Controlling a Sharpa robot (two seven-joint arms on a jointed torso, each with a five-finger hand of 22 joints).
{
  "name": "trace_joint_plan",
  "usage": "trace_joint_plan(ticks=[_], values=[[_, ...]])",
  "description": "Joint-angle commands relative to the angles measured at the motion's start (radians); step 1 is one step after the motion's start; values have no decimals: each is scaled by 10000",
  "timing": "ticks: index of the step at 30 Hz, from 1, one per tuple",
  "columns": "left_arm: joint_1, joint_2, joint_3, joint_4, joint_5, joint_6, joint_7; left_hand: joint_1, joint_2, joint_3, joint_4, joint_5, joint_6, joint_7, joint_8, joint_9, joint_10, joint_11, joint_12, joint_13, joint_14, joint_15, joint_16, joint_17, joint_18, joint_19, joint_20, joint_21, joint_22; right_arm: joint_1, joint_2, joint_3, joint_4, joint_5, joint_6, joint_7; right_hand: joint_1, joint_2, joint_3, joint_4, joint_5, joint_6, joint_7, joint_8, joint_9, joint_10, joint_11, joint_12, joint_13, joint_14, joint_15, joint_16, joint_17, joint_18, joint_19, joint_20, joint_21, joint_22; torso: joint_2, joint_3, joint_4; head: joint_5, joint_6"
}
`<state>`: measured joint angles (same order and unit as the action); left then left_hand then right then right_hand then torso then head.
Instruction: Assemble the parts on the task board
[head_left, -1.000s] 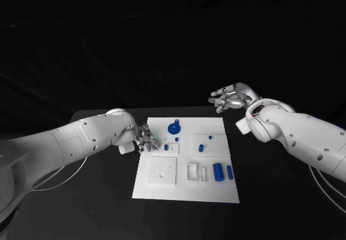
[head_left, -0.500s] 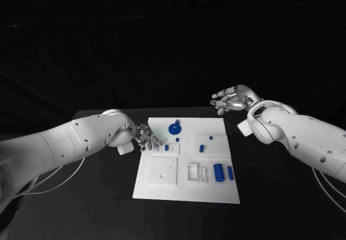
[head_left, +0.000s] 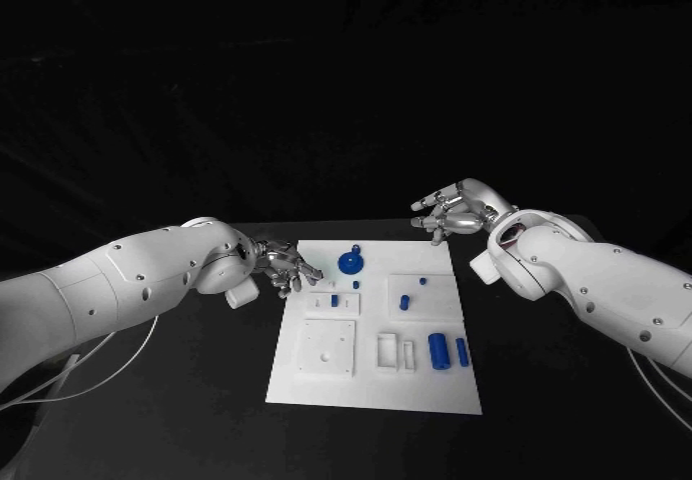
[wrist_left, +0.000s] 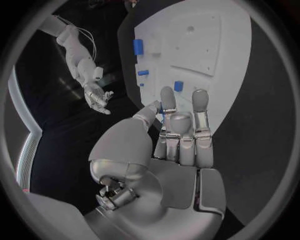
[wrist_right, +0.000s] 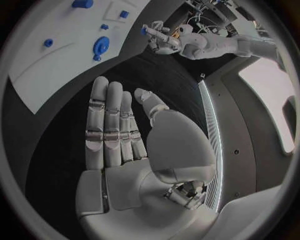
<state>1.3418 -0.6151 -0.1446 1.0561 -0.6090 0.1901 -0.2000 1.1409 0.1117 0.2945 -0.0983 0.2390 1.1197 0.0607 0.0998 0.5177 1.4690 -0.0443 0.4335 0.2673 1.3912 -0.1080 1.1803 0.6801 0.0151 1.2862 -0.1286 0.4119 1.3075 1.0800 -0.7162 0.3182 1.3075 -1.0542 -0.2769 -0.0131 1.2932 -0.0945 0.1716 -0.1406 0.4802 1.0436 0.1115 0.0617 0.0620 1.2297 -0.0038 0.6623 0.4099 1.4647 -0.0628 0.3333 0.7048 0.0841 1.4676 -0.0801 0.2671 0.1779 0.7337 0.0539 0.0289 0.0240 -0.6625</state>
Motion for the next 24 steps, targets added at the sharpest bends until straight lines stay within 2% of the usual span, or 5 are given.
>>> trace_joint_plan(ticks=[1, 11, 16, 21, 24], values=[[8, -178, 66, 263, 1771, 854, 1140, 169, 22, 990, -1022, 20, 352, -264, -51, 16, 423, -25, 18, -17, -37, -25, 20, 2, 199, -100, 10, 34, 176, -39, 25, -16, 303, -1434, 239, 375, -82, 60, 160, -309, -129, 99, -53, -32, -9, -142, -103, 682, 1070, 272, -113, 1110, 1078, -19, 256, -158, 816, 642, 4, 6, 9, 12, 62], [-6, -718, 118, 1110, 3459, 1559, 1582, 92, -43, 907, -966, 107, 492, -313, -54, 29, 428, -46, 40, -15, -56, -39, 4, -5, 174, -140, 2, 14, 171, -107, 69, -404, 1165, -3528, 54, 208, -258, 179, 164, -638, -509, 98, -62, 2, 6, 34, -139, 1220, 3235, 105, -194, 2882, 2285, 112, -247, -216, 2465, 2516, 8, -8, -18, 57, 295], [-75, -885, 111, 1455, 3906, 1200, 1687, -412, -266, 1081, -1108, 1448, 701, -428, 193, 487, 439, -107, 124, -11, -4, -112, 88, 138, 121, -146, -74, -16, 165, -113, 166, -691, 1605, -4320, -221, -176, -123, 201, -485, -498, -773, 39, -56, 5, 9, 137, -124, 1011, 3632, 45, -186, 3093, 2191, 53, -357, -210, 2556, 2941, -29, 4, 15, 61, 301], [-131, -934, 105, 1584, 3962, 1001, 1757, -1020, -256, 1439, -1396, 1653, 586, -514, 335, 1968, 437, -156, 260, -83, 6, -156, 131, 263, 47, -117, -137, -49, 172, -113, 230, -870, 1835, -4509, -387, -284, -23, 168, -653, -432, -967, -31, -54, 4, 8, 111, -108, 825, 3779, -31, -172, 3116, 2072, 73, -402, -205, 2404, 3098, -65, -12, 16, 87, 262], [-163, -935, 100, 1602, 3922, 951, 1797, -996, -290, 1391, -1334, 1611, 710, -533, 232, 1948, 439, -161, 272, -81, 11, -163, 146, 296, 45, -109, -138, -50, 169, -114, 263, -952, 1946, -4464, -367, -224, 51, 176, -702, -372, -948, -44, -44, 0, 6, 146, -106, 766, 3868, -20, -167, 3156, 2015, 95, -374, -185, 2332, 3241, -77, -5, 0, 96, 276]])
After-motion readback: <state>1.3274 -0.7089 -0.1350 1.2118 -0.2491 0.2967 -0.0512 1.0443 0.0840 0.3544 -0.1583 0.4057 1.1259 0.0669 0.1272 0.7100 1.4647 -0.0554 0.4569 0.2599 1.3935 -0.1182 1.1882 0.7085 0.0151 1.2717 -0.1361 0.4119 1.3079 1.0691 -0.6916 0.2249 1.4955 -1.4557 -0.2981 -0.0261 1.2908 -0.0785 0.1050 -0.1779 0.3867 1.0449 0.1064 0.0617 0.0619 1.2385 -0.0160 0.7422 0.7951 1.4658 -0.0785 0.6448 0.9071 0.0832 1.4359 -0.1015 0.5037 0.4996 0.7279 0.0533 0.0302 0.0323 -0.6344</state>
